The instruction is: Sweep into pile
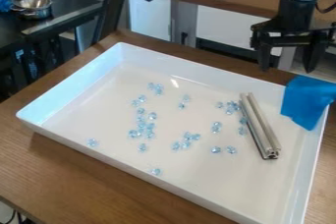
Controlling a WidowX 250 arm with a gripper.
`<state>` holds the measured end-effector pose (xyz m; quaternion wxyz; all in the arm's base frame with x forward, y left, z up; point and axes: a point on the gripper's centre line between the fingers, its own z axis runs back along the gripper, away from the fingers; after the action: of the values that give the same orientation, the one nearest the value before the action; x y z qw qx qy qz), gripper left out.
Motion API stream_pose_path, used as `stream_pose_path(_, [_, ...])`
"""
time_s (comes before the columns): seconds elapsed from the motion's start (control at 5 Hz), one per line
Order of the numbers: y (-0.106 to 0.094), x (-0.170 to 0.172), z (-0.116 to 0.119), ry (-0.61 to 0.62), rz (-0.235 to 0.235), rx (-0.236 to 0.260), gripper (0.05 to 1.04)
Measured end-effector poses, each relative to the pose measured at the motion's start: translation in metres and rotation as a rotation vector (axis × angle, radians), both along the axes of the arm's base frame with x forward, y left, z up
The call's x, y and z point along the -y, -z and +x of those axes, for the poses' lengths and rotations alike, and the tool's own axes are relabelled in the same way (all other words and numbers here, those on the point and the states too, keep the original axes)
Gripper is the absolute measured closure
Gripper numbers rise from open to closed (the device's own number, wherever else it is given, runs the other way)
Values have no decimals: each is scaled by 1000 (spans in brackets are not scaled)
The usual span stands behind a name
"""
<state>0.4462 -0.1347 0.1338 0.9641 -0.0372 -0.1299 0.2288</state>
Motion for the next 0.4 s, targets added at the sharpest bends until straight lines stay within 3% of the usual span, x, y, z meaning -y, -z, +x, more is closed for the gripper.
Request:
stream_pose_path(0.2, [23,0,-2,-2,14,-53,83])
stream_pose_path(0.4, [32,2,-3,-6,-2,-63,83])
